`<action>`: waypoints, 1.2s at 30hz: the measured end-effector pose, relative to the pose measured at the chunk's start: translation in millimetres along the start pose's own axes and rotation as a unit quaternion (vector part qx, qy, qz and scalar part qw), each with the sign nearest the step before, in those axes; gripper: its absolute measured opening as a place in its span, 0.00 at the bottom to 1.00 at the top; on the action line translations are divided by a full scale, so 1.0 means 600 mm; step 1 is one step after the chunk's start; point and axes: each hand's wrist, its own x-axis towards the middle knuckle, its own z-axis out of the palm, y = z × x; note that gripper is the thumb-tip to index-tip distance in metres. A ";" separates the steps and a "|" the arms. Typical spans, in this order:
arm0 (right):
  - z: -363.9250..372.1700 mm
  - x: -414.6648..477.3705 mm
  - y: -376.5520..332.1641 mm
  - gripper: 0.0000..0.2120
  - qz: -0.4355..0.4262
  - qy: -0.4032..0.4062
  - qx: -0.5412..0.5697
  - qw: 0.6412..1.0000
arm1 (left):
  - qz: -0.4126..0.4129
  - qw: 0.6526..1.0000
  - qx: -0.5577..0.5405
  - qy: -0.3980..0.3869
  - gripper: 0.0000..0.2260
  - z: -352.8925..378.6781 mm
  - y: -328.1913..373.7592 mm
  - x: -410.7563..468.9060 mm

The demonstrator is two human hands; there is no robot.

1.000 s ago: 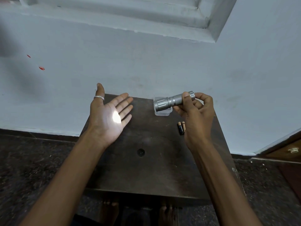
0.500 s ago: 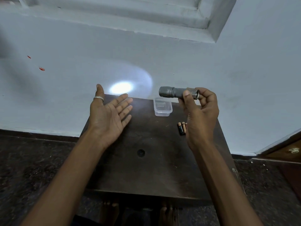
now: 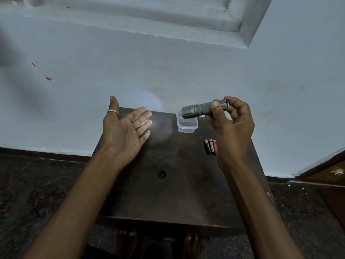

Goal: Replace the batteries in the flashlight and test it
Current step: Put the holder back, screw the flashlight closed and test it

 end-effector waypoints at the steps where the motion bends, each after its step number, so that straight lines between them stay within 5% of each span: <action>1: -0.001 0.000 -0.002 0.15 -0.002 -0.005 -0.011 1.000 | -0.001 1.000 -0.003 -0.001 0.40 -0.001 0.000 0.000; 8: -0.002 -0.004 -0.004 0.12 -0.006 -0.028 -0.063 0.998 | -0.005 1.000 -0.005 -0.002 0.40 -0.001 0.000 0.002; 23: 0.006 -0.005 -0.007 0.18 0.072 0.000 0.047 0.996 | -0.012 1.000 -0.027 -0.003 0.40 0.007 -0.002 0.000; 36: 0.002 0.000 0.000 0.09 0.056 0.018 0.035 0.998 | -0.006 1.000 -0.013 -0.006 0.40 0.002 -0.003 0.001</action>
